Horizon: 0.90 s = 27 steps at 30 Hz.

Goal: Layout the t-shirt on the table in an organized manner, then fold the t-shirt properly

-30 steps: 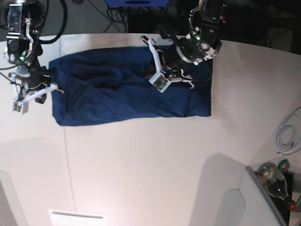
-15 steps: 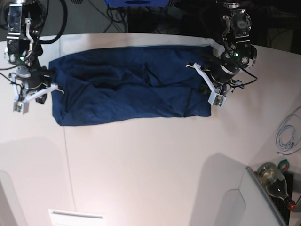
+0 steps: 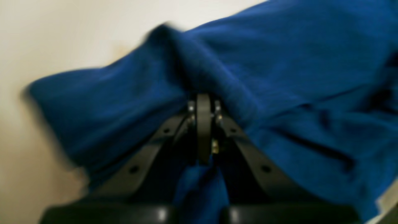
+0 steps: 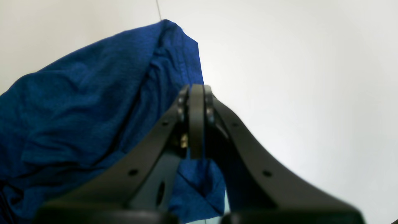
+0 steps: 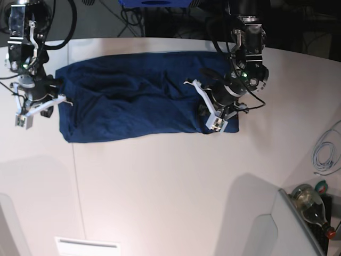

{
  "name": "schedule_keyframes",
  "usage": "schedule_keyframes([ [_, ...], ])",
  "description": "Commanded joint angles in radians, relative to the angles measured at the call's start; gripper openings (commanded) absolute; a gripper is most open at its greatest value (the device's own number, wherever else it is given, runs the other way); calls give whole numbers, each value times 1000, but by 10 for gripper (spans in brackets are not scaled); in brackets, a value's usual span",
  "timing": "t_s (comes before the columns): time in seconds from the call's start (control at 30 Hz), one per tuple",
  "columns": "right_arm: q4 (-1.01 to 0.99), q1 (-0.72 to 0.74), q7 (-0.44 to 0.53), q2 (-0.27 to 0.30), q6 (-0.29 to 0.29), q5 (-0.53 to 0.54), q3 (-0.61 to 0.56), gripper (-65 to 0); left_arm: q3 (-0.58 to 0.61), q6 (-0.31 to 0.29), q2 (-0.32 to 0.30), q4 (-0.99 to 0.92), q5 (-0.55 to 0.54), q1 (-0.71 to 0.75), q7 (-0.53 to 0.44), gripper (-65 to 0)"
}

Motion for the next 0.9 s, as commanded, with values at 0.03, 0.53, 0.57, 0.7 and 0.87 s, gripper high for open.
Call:
schedule_keyframes([
  [0.03, 16, 6, 23, 11, 1, 0, 10, -644, 25, 44, 8, 17, -13, -19, -19, -650],
  [0.53, 16, 9, 23, 11, 1, 0, 2, -644, 114, 59, 86, -129, -13, -225, -19, -650],
  [0.57, 17, 7, 22, 11, 1, 0, 0, -644, 114, 59, 91, -120, -13, -225, -19, -650],
  [0.7, 65, -16, 22, 23, 42, -3, -95, -644, 90, 59, 85, -12, -5, -181, -19, -650],
  [0.87, 163, -11, -21, 60, 56, -3, -309, -638, -177, 59, 5, 94, -15, -99, -19, -650],
])
